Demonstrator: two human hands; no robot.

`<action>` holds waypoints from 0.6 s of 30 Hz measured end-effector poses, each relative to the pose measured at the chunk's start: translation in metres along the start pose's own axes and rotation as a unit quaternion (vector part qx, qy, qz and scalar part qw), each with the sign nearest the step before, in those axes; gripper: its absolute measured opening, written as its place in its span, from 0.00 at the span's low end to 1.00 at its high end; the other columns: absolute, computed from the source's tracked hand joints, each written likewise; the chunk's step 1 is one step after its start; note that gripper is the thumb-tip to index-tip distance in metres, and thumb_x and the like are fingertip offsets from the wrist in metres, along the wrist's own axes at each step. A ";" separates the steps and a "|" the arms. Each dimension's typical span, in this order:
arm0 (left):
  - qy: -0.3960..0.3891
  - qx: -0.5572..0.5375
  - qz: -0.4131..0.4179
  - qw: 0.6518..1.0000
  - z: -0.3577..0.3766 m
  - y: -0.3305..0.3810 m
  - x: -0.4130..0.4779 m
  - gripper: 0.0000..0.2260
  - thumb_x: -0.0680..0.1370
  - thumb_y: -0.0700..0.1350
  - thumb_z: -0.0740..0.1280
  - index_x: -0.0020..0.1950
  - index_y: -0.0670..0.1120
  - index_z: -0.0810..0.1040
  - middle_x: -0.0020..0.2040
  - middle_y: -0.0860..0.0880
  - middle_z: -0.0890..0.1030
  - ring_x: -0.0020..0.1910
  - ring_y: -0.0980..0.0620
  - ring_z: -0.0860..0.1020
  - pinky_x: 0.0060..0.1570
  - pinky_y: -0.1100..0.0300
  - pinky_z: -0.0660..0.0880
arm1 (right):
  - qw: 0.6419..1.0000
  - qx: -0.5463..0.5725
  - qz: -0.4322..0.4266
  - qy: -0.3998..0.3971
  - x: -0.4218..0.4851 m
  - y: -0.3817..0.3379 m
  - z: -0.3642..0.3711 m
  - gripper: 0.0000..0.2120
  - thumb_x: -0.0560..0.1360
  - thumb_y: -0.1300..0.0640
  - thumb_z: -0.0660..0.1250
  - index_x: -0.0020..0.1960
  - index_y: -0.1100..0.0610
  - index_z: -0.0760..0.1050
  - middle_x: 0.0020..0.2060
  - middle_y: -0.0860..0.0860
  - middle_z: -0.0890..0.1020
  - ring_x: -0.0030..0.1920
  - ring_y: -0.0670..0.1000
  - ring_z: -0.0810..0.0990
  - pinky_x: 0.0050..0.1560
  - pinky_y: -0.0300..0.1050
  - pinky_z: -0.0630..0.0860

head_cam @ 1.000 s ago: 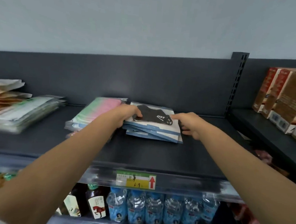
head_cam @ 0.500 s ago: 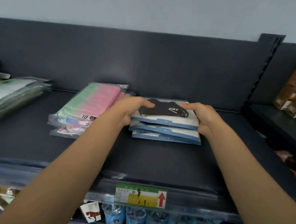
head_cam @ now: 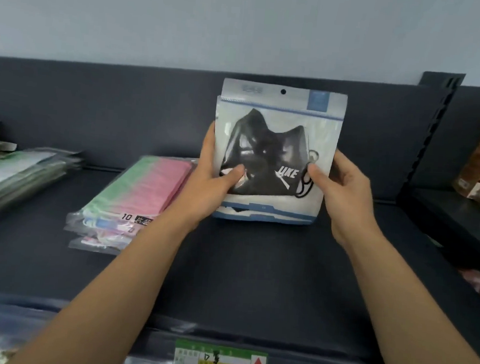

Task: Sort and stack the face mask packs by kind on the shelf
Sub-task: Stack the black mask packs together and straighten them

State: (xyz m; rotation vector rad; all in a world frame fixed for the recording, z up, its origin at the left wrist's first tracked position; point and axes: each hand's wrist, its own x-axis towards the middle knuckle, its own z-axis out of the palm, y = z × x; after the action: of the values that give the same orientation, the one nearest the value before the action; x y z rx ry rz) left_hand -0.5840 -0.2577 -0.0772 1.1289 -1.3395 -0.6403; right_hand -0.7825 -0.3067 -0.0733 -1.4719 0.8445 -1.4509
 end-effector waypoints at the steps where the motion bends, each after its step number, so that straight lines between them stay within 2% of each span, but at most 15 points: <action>1: -0.001 -0.001 0.011 1.000 0.000 0.001 0.000 0.36 0.80 0.35 0.64 0.79 0.57 0.48 0.76 0.58 0.64 0.70 0.61 0.68 0.66 0.68 0.68 | 1.000 -0.001 -0.013 0.004 0.001 0.002 0.000 0.20 0.76 0.65 0.66 0.65 0.50 0.75 0.55 0.44 0.83 0.56 0.42 0.81 0.55 0.38 0.78; 4: 0.010 0.004 0.015 1.000 0.002 0.001 0.001 0.39 0.79 0.33 0.64 0.79 0.57 0.46 0.76 0.61 0.61 0.71 0.63 0.66 0.69 0.66 0.65 | 0.999 -0.012 -0.040 0.010 0.001 0.005 -0.002 0.22 0.76 0.67 0.67 0.67 0.53 0.73 0.57 0.45 0.82 0.57 0.42 0.80 0.57 0.39 0.78; 7: 0.014 -0.006 -0.032 0.999 0.002 -0.005 0.003 0.45 0.75 0.29 0.67 0.78 0.61 0.46 0.74 0.60 0.66 0.64 0.64 0.73 0.64 0.62 0.73 | 0.999 -0.029 -0.045 -0.003 0.003 0.009 -0.001 0.24 0.74 0.67 0.69 0.67 0.53 0.71 0.56 0.44 0.81 0.56 0.42 0.81 0.58 0.41 0.78; 10: 0.049 0.003 -0.081 0.996 0.003 -0.011 0.003 0.48 0.70 0.33 0.74 0.79 0.57 0.49 0.71 0.52 0.71 0.66 0.54 0.74 0.66 0.53 0.73 | 0.996 -0.078 -0.030 -0.024 0.003 0.016 0.002 0.29 0.72 0.62 0.73 0.69 0.52 0.68 0.58 0.44 0.80 0.58 0.43 0.80 0.59 0.41 0.76; 12: 0.061 0.009 -0.124 0.990 0.004 -0.011 0.002 0.44 0.68 0.36 0.77 0.76 0.50 0.56 0.66 0.49 0.76 0.62 0.51 0.77 0.65 0.52 0.73 | 0.991 -0.128 -0.002 -0.047 0.002 0.021 0.003 0.30 0.71 0.57 0.75 0.69 0.52 0.66 0.58 0.44 0.80 0.59 0.45 0.78 0.60 0.41 0.74; 14: 0.056 0.026 -0.139 0.988 0.006 -0.012 0.001 0.36 0.67 0.37 0.78 0.71 0.45 0.64 0.61 0.47 0.80 0.58 0.50 0.79 0.62 0.53 0.75 | 0.986 -0.152 0.023 -0.068 0.000 0.024 0.003 0.31 0.70 0.55 0.75 0.68 0.52 0.65 0.56 0.42 0.79 0.59 0.45 0.77 0.55 0.35 0.72; 16: 0.057 0.039 -0.126 0.990 0.006 -0.011 0.000 0.32 0.68 0.37 0.78 0.67 0.47 0.67 0.59 0.48 0.80 0.58 0.50 0.80 0.61 0.52 0.76 | 0.985 -0.160 0.016 -0.065 -0.001 0.021 0.003 0.33 0.70 0.55 0.76 0.69 0.51 0.63 0.54 0.38 0.76 0.57 0.41 0.75 0.48 0.26 0.69; 18: 0.058 0.034 -0.106 0.992 0.005 -0.011 0.000 0.30 0.69 0.36 0.77 0.65 0.50 0.68 0.59 0.51 0.80 0.59 0.53 0.79 0.61 0.53 0.76 | 0.985 -0.165 -0.003 -0.053 -0.001 0.019 0.003 0.35 0.70 0.56 0.76 0.71 0.51 0.61 0.56 0.38 0.74 0.58 0.40 0.72 0.46 0.21 0.68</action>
State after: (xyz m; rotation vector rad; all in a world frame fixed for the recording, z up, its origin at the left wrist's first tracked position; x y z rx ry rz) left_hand -0.5860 -0.2633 -0.0873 1.3551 -1.1586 -0.6756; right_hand -0.7774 -0.3127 -0.0912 -1.7811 1.0506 -1.2656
